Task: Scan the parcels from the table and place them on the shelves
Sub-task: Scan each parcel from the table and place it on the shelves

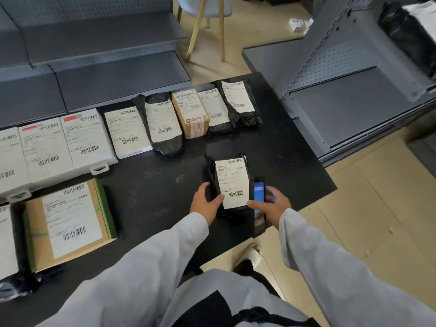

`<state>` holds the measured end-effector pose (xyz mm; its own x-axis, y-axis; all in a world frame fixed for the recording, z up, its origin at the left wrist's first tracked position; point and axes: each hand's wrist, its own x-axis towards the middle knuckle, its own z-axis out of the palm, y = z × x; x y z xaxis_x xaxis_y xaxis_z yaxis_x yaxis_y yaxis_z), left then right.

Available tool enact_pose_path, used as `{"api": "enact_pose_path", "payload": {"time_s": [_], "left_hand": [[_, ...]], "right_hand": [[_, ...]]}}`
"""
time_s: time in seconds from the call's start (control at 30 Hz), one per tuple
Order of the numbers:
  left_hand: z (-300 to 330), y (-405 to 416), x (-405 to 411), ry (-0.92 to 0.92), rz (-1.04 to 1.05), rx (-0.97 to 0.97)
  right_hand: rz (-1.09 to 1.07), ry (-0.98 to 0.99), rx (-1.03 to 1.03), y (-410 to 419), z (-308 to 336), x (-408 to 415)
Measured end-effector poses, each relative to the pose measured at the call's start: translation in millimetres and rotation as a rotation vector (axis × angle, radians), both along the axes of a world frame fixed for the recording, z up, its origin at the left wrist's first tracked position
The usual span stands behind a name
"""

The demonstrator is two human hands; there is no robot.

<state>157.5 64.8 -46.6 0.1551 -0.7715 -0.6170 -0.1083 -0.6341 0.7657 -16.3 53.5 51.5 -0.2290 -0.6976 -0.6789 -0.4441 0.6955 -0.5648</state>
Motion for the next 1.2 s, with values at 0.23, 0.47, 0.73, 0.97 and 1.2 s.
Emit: {"api": "enact_pose_path", "payload": {"time_s": [0.23,0.47,0.73,0.97,1.2], "left_hand": [[-1,-15,-3,0.007,0.005,0.054],[-15,-30,3,0.094,0.048,0.059],[36,-42,-10,0.181,-0.045,0.028],[133,-40,-73,0.234,-0.244,-0.106],[197,-53,-159,0.243,-0.416,-0.2]], "right_hand": [[-0.017,-0.096,0.009,-43,-36,-12],[0.001,-0.352,0.13,-78,-65,-25],[-0.052,-0.443,0.014,-55,-42,-55],[-0.226,-0.578,-0.219,0,40,-132],[-0.336,-0.642,-0.456,25,103,-215]]}}
